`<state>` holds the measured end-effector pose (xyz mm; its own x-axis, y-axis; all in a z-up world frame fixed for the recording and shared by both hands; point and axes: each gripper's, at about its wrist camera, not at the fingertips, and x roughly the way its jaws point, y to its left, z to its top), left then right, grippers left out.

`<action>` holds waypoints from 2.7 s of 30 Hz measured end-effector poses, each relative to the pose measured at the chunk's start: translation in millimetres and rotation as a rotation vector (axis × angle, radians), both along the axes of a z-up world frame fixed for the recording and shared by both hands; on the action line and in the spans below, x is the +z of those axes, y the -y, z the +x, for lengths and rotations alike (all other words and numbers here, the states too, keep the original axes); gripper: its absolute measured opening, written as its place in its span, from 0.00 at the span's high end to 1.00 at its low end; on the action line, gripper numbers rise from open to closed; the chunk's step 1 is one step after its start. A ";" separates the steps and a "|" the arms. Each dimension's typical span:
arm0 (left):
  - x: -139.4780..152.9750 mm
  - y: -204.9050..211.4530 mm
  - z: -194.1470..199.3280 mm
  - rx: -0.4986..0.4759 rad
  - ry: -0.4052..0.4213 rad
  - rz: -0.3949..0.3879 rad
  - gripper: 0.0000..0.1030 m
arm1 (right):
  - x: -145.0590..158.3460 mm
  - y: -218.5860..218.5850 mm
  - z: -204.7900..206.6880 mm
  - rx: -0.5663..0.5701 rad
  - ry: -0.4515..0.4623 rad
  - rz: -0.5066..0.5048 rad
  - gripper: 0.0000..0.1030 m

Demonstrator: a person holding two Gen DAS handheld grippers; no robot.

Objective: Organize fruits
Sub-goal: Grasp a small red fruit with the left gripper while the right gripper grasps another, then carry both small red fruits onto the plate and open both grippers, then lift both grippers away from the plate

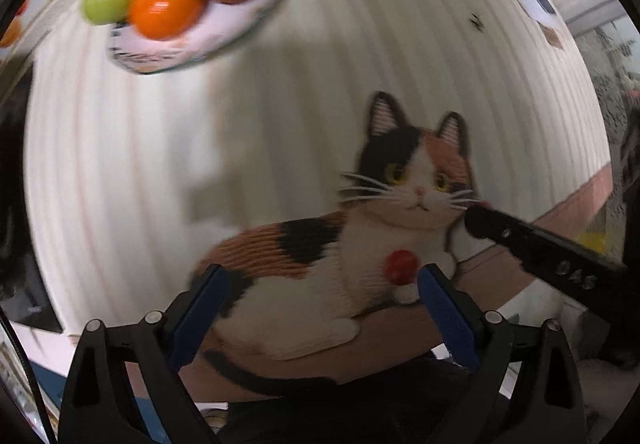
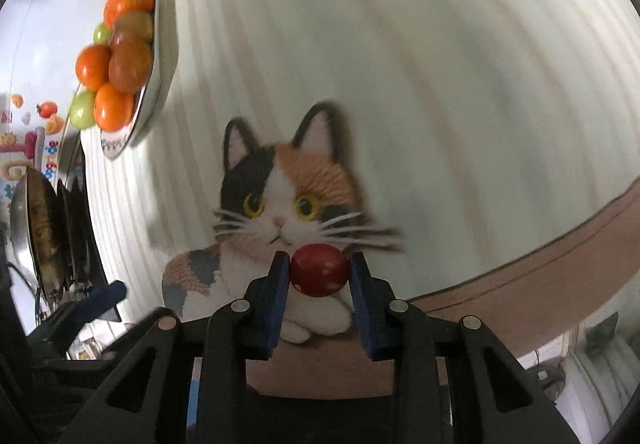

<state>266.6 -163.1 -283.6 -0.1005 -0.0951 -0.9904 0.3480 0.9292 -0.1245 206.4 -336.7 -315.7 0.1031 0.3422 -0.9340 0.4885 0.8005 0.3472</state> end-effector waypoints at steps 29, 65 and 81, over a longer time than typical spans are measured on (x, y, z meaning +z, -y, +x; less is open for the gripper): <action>-15.6 42.8 -13.6 -0.133 0.009 -0.003 0.78 | 15.0 32.3 4.0 -0.020 0.024 -0.069 0.68; 22.5 -143.9 152.3 0.457 0.063 -0.102 0.18 | 35.3 -103.2 194.6 0.284 0.148 -0.005 0.08; 95.1 -141.3 93.1 0.473 0.358 0.054 0.10 | 122.3 -99.9 158.2 0.368 0.323 -0.376 0.03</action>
<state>359.7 -21.8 -188.5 0.2813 0.0036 -0.9596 -0.0938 0.9953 -0.0237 364.6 -236.8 -193.4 0.3389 0.0628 -0.9387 0.0737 0.9929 0.0930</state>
